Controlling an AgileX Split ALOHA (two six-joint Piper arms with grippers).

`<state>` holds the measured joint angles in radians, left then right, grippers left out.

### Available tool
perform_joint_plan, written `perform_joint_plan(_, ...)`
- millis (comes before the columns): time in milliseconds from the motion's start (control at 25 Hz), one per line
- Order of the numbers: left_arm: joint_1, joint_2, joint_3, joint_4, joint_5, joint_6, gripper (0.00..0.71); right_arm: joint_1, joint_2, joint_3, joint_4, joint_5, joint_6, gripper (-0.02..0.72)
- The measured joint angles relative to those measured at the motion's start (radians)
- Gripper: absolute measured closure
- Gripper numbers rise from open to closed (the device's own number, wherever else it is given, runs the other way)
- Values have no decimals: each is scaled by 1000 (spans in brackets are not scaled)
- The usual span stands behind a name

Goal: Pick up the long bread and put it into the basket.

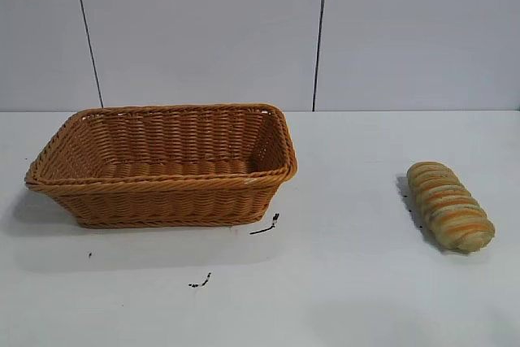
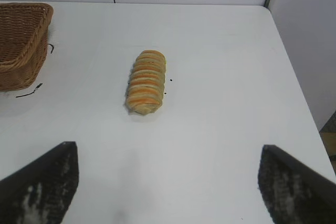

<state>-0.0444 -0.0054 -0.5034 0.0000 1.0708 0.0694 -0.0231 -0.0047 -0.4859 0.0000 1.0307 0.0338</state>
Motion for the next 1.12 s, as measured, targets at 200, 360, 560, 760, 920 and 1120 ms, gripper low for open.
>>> perform_joint_plan(200,0,0,0,0,0,0,14,0,0,0,0,0,0,66)
perform_joint_plan(360,0,0,0,0,0,0,14,0,0,0,0,0,0,63)
perform_joint_plan(560,0,0,0,0,0,0,14,0,150,-31,17,2,0,22)
perform_joint_plan(760,0,0,0,0,0,0,14,0,461,-146,21,1,0,20)
perform_joint_plan(920,0,0,0,0,0,0,14,0,726,-264,21,-9,0,20)
perform_joint_plan(1120,0,0,0,0,0,0,14,0,1035,-410,19,-21,0,20)
